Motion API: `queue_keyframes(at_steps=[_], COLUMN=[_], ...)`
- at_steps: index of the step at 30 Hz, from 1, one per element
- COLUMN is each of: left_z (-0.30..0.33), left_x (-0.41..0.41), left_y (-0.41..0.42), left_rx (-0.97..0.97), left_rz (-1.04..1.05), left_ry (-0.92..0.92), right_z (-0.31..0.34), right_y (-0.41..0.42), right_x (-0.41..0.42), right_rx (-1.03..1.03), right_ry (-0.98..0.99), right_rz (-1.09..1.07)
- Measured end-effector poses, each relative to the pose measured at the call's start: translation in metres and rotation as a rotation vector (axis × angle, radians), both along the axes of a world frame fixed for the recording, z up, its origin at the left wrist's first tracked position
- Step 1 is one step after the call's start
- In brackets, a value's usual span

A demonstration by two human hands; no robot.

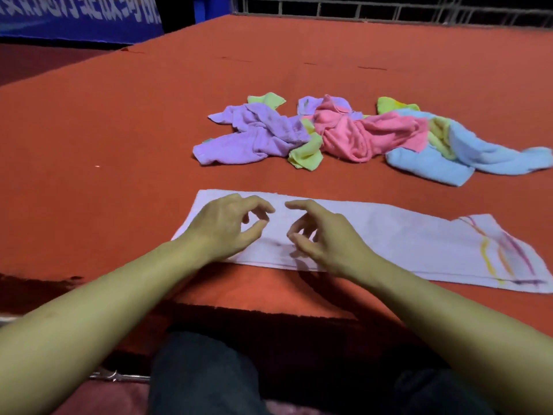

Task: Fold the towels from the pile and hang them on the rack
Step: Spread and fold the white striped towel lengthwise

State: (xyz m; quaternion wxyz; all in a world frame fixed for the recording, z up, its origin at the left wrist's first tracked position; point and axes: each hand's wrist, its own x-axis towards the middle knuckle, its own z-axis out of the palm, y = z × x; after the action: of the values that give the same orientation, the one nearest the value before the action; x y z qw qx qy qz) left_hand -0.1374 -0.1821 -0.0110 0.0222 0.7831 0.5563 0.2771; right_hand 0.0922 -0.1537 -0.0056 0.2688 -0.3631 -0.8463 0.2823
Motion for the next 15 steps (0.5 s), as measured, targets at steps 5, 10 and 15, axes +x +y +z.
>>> queue_keyframes(at_steps=[5, 10, 15], left_z=[0.003, 0.008, 0.008], left_x=[0.126, 0.239, 0.324], left_y=[0.037, 0.085, 0.145], left_rx=[-0.155, -0.265, -0.317], left_rz=[-0.286, -0.397, -0.313], left_ry=[-0.044, -0.122, -0.179], right_z=[0.001, 0.0, -0.005], right_y=[0.003, 0.017, 0.044], right_x=[0.136, 0.262, 0.335], right_rx=[-0.007, 0.004, -0.04], right_ry=[-0.002, -0.063, -0.223], right_rz=[-0.356, -0.743, -0.931])
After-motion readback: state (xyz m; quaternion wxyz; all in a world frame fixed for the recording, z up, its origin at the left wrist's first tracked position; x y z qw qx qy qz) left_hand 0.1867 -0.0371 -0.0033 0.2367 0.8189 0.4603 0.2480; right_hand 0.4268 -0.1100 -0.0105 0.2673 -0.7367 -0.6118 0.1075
